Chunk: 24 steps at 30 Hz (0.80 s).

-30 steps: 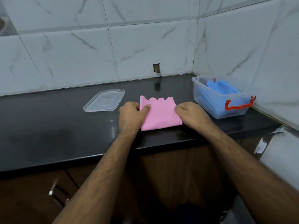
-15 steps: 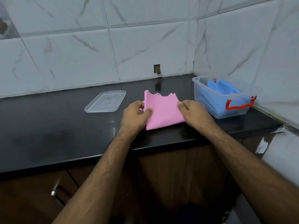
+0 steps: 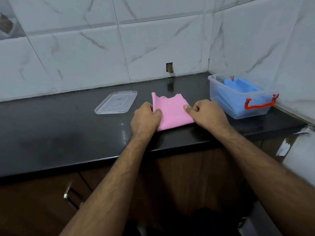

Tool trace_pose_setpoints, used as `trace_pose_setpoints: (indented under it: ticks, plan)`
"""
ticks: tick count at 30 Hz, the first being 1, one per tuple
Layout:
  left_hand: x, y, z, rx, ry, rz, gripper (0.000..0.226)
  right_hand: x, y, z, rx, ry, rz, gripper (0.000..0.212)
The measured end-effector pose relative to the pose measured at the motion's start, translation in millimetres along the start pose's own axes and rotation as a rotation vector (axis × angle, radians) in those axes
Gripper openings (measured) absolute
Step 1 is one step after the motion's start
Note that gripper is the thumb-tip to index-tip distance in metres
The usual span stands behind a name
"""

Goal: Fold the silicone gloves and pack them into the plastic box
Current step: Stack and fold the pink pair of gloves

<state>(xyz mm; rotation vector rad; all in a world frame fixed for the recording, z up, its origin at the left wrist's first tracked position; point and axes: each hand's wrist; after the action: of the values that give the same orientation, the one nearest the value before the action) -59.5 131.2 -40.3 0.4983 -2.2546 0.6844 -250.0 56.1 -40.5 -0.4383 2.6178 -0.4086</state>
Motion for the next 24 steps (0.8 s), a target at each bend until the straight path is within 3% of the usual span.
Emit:
trace_pose_setpoints:
  ticks: [5,10,12,15,18,24]
  plan:
    - [2,3,-1,0.089,-0.080,-0.059,0.021,-6,5,1,0.100,0.065,-0.048,0.037]
    - [1,1,0,0.073,-0.058,-0.078,0.023,-15,21,-7,0.273,0.070,-0.496,0.023]
    - [0,0,-1,0.065,-0.049,-0.101,0.023,-14,26,-12,0.230,0.030,-0.669,0.023]
    - [-1,-1,-1,0.069,-0.032,-0.128,0.024,-15,28,-15,0.061,0.029,-0.783,0.036]
    - [-1,0,-3,0.080,-0.022,-0.129,0.027,-18,25,-13,-0.044,0.067,-0.782,0.044]
    - [0,2,-4,0.095,0.004,-0.141,0.026,-20,26,-11,-0.039,0.104,-0.758,0.038]
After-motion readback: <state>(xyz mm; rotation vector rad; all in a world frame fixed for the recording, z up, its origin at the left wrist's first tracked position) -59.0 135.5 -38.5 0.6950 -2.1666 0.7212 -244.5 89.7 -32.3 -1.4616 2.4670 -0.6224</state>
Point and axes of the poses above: each hand's wrist, its own y-axis away from the middle knuckle, its own z-axis out of the palm, x = y × z, and after that the axes turned 6 degrees about y, right-handed
